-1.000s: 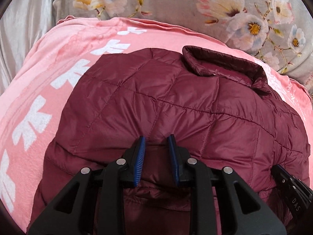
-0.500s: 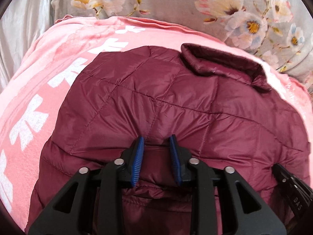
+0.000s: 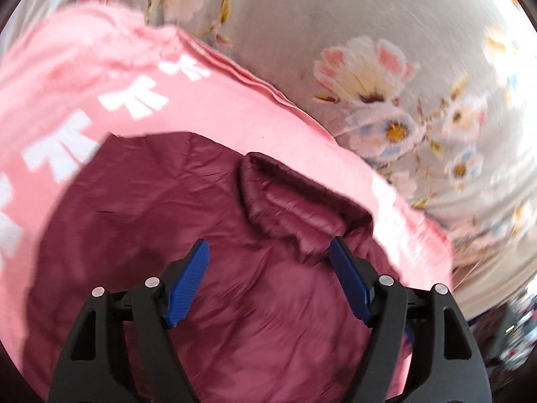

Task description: Fold large clothes

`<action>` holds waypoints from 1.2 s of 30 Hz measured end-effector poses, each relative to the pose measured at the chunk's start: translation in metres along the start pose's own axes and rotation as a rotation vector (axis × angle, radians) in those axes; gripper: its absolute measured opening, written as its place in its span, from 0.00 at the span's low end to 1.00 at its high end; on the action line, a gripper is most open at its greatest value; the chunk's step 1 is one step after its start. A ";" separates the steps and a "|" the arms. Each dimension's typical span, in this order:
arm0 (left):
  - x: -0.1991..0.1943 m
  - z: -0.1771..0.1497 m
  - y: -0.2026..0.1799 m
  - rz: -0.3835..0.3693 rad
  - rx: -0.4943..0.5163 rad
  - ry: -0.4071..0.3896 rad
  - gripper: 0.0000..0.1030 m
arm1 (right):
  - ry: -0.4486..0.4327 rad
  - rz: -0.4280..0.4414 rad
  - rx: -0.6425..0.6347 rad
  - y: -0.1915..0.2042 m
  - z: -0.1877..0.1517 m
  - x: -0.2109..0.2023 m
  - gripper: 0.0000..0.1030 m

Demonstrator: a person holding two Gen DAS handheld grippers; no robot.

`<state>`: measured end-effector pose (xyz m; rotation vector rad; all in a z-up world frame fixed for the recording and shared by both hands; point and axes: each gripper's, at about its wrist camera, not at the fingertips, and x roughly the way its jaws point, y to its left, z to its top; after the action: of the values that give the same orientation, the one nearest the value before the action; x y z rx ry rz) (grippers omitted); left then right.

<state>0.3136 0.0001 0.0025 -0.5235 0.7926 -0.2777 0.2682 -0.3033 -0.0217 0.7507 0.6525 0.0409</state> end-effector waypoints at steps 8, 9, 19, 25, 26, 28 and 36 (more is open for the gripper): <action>0.073 0.014 0.013 -0.022 -0.151 0.102 0.59 | 0.054 0.090 0.247 -0.032 0.016 0.061 0.38; 0.077 0.014 0.012 -0.020 -0.152 0.105 0.56 | 0.063 0.093 0.255 -0.035 0.016 0.066 0.28; 0.062 0.011 0.003 -0.017 0.025 0.061 0.06 | -0.011 0.018 -0.007 -0.024 0.004 0.042 0.07; 0.082 -0.014 0.019 0.084 0.090 0.105 0.06 | 0.062 -0.113 -0.101 -0.039 -0.018 0.066 0.06; 0.085 -0.018 0.021 0.086 0.094 0.106 0.06 | 0.063 -0.132 -0.125 -0.037 -0.020 0.067 0.06; 0.087 -0.023 0.022 0.096 0.123 0.094 0.06 | 0.066 -0.165 -0.160 -0.035 -0.023 0.071 0.05; 0.092 -0.030 0.016 0.144 0.192 0.055 0.08 | 0.067 -0.198 -0.197 -0.034 -0.024 0.075 0.05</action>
<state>0.3548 -0.0358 -0.0793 -0.2779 0.8429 -0.2332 0.3084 -0.2945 -0.0965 0.4947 0.7717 -0.0506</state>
